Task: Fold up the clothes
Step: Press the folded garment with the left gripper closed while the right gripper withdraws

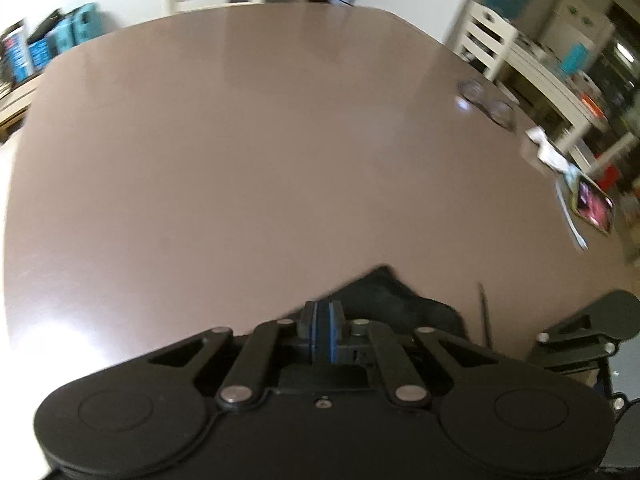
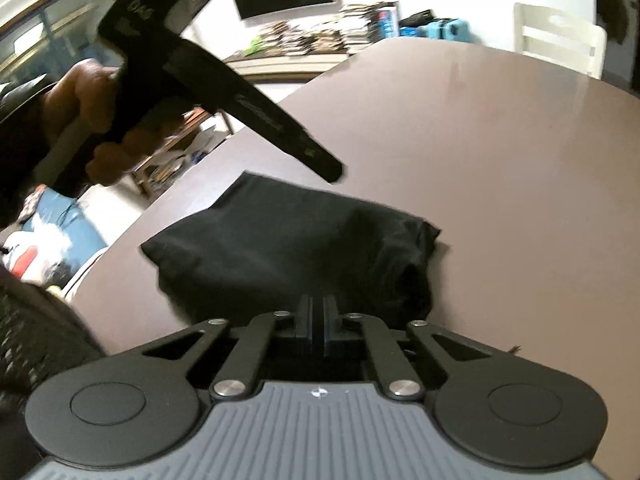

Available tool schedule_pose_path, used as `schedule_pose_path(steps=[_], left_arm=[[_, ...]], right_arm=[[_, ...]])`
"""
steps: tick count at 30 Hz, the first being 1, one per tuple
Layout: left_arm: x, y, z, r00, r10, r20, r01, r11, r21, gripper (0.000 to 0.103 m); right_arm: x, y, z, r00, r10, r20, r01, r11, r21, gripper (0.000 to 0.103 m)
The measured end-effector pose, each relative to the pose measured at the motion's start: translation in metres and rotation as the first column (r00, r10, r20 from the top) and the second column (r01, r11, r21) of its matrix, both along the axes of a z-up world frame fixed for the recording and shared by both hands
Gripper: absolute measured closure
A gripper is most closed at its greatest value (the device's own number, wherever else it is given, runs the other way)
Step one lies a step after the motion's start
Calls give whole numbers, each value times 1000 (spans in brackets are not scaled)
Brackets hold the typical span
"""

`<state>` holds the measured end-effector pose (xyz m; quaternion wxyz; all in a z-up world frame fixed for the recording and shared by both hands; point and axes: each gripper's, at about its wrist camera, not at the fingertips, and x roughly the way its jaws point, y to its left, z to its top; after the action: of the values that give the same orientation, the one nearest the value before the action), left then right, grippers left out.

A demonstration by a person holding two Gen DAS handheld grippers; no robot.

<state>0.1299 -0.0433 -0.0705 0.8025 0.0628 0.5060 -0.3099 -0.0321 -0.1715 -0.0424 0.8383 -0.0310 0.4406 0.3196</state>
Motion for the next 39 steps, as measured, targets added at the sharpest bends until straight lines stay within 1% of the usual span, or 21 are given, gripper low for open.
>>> schedule_pose_path(steps=[3, 4, 7, 8, 10, 13, 15, 18, 20, 21, 22, 24, 29, 33, 36, 38, 39], left_arm=[[-4, -24, -13, 998, -65, -19, 65, 998, 2, 95], [-3, -30, -17, 997, -77, -23, 78, 997, 14, 95], [1, -37, -29, 997, -75, -33, 76, 996, 52, 95], [4, -35, -31, 997, -64, -47, 66, 997, 41, 93], [8, -32, -32, 997, -43, -66, 45, 998, 32, 93], [9, -31, -32, 997, -42, -67, 44, 998, 34, 93], [7, -32, -31, 997, -43, -60, 46, 998, 40, 92], [8, -32, -30, 997, -40, -60, 43, 998, 43, 92], [10, -34, -31, 997, -40, -60, 42, 998, 46, 92], [10, -36, -31, 997, -40, -58, 43, 998, 49, 92], [10, -37, -31, 998, -39, -57, 42, 998, 51, 92], [10, -38, -32, 998, -35, -57, 38, 998, 49, 92], [11, -38, -32, 997, -35, -62, 37, 998, 43, 92], [11, -38, -33, 998, -30, -64, 33, 999, 39, 92], [11, -38, -33, 997, -34, -64, 36, 999, 40, 92], [11, -38, -33, 997, -34, -64, 36, 999, 40, 92], [11, -38, -32, 997, -34, -64, 37, 999, 40, 92]], right_arm=[[4, 3, -4, 1000, 5, -18, -5, 1000, 2, 98], [6, 3, -9, 999, 1, -36, -1, 1000, 3, 98], [12, 4, -17, 999, 7, -54, -6, 1000, 3, 99], [11, 4, -18, 998, 8, -56, -7, 1000, 7, 98], [10, 4, -17, 996, 31, -81, -30, 999, 10, 98], [7, 4, -16, 993, 59, -101, -58, 998, 11, 98], [8, 4, -12, 994, 54, -92, -53, 998, 14, 97], [12, 3, -2, 998, 20, -51, -19, 999, 34, 96], [18, 7, -2, 1000, 6, -29, -5, 1000, 12, 94], [20, 9, -4, 999, 9, -32, -9, 1000, -4, 94], [20, 13, -9, 999, 29, -47, -30, 999, -30, 94], [18, 15, -11, 998, 49, -46, -51, 998, -39, 94], [9, 9, -10, 988, 101, -116, -103, 995, -10, 94], [11, 4, -7, 982, 98, -163, -96, 995, 23, 94], [17, 7, 4, 982, 114, -149, -104, 992, 70, 94], [22, 14, 8, 989, 100, -106, -93, 994, 65, 94], [25, 16, 4, 990, 91, -110, -85, 995, 58, 94]])
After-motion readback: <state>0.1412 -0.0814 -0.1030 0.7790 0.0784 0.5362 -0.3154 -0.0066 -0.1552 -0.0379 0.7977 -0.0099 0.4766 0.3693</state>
